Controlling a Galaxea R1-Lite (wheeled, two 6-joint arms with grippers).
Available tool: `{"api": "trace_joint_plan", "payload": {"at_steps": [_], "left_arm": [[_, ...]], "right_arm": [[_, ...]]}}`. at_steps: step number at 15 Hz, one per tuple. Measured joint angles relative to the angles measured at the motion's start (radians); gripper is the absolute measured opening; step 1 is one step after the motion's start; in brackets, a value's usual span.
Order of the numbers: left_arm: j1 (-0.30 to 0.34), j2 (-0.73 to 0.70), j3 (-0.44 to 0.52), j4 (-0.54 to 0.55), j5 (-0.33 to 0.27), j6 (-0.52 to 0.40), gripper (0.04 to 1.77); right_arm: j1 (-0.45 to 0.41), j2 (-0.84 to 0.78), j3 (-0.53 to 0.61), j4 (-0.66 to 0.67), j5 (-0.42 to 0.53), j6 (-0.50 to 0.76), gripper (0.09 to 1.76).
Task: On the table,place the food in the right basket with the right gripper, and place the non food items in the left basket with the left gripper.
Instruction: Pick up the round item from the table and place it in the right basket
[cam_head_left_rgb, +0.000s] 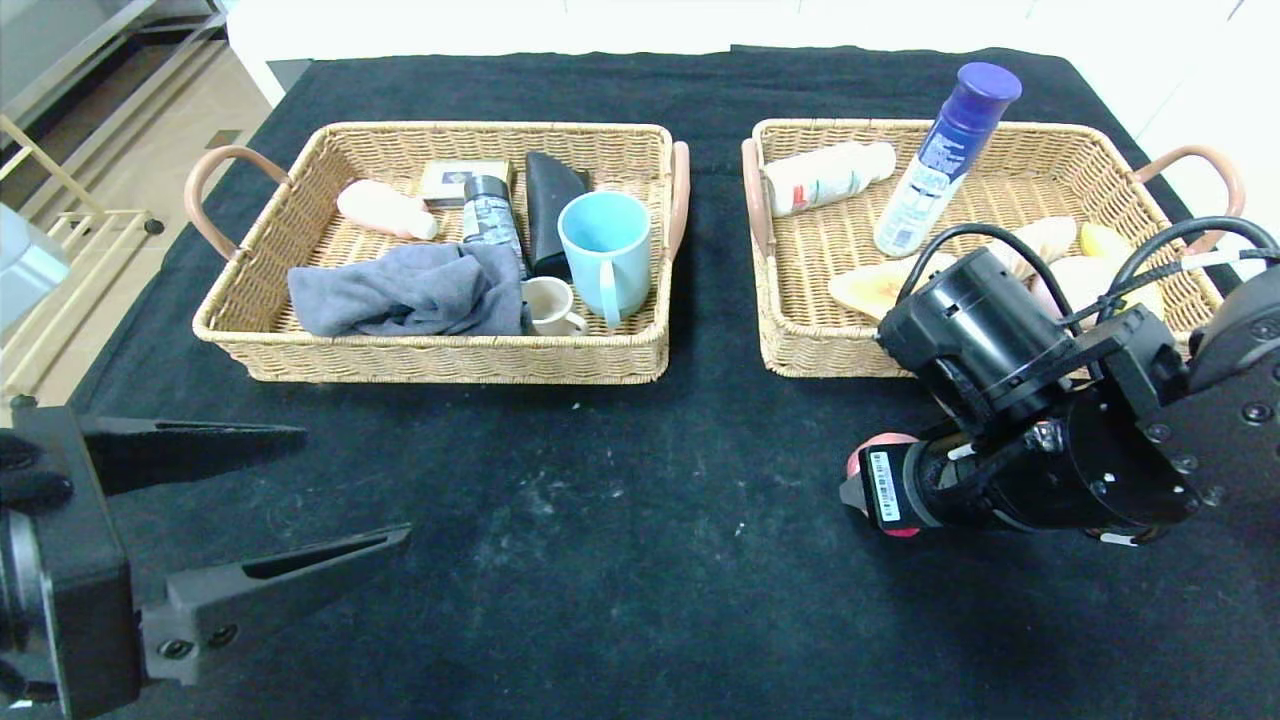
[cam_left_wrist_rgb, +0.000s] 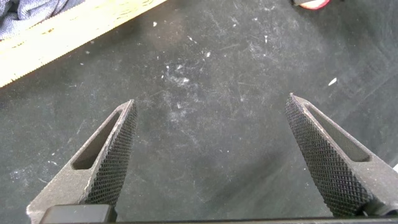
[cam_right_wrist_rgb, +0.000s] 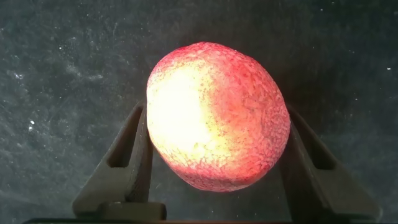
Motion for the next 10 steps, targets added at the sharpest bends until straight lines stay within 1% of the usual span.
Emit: {"api": "trace_joint_plan", "payload": {"at_steps": [6,8,10], "left_arm": [[0.0,0.0,0.0,0.0,0.0,0.0,1.72],[0.0,0.0,0.0,0.0,0.0,0.0,1.72],[0.001,0.0,0.0,-0.001,0.0,0.0,1.72]], "right_arm": [[0.024,-0.004,-0.009,0.007,-0.001,-0.004,1.19],[0.037,-0.016,-0.041,0.051,-0.003,-0.007,1.18],[0.04,-0.03,-0.076,0.071,-0.034,-0.03,1.18]]}}
